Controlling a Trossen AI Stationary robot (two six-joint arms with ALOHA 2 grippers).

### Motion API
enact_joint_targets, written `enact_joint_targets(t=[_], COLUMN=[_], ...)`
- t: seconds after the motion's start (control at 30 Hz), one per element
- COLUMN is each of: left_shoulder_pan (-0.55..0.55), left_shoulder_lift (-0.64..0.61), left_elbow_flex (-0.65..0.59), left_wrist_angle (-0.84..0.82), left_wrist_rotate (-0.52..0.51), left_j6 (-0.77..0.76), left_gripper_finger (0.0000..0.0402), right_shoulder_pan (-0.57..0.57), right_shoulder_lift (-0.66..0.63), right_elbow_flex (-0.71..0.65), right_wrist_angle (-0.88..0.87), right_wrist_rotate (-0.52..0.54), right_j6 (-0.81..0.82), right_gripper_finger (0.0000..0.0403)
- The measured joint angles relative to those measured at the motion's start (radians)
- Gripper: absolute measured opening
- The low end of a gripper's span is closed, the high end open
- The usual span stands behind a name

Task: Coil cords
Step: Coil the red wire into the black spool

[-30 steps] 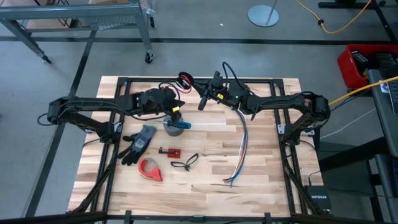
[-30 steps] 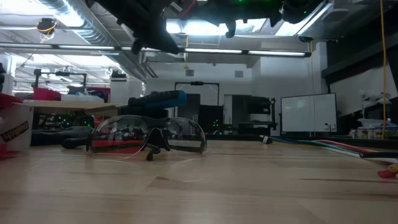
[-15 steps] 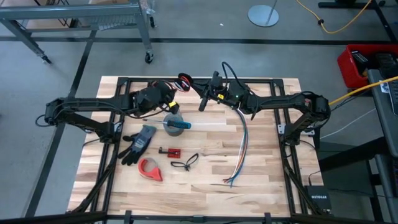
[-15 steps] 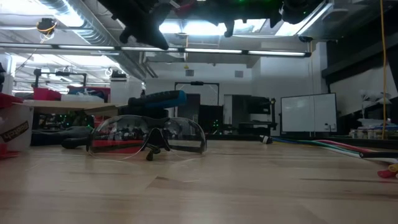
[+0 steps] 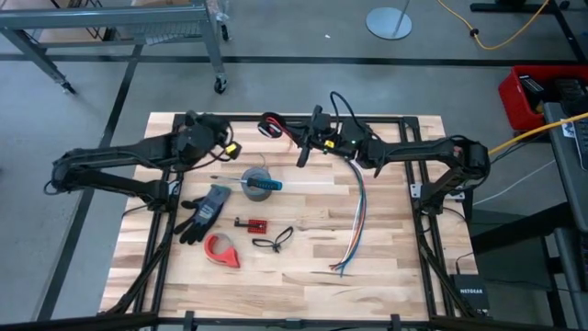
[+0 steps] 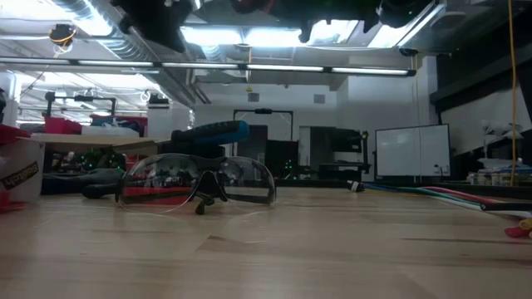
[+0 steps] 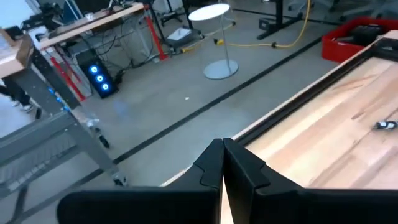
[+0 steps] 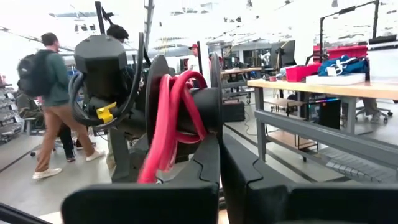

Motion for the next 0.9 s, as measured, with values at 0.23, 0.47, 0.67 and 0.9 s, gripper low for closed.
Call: enact_joint_targets(t=[0.23, 0.47, 0.67, 0.9], left_shoulder_pan=[0.0, 0.0, 0.0, -0.001], left_shoulder_lift=[-0.062, 0.022, 0.133, 0.186], left_elbow_flex=[0.0, 0.0, 0.0, 0.0], left_wrist_angle=[-0.071, 0.019, 0.156, 0.26], left_wrist_rotate=[0.297, 0.557, 0.622, 0.751], left_j6=[-0.023, -0.068, -0.168, -0.173], left_gripper_finger=[0.0026, 0.0101, 0.0145, 0.0137], right_shoulder_pan=[0.0, 0.0, 0.0, 0.0], right_shoulder_lift=[-0.018, -0.019, -0.019, -0.019], right_elbow_flex=[0.0, 0.0, 0.0, 0.0], right_wrist_angle=[0.014, 0.056, 0.056, 0.054], right_wrist_rotate=[-0.035, -0.086, -0.097, -0.123], right_j6=[-0.002, -0.008, -0.027, -0.057], right_gripper_finger=[0.0001, 0.0001, 0.0001, 0.0001])
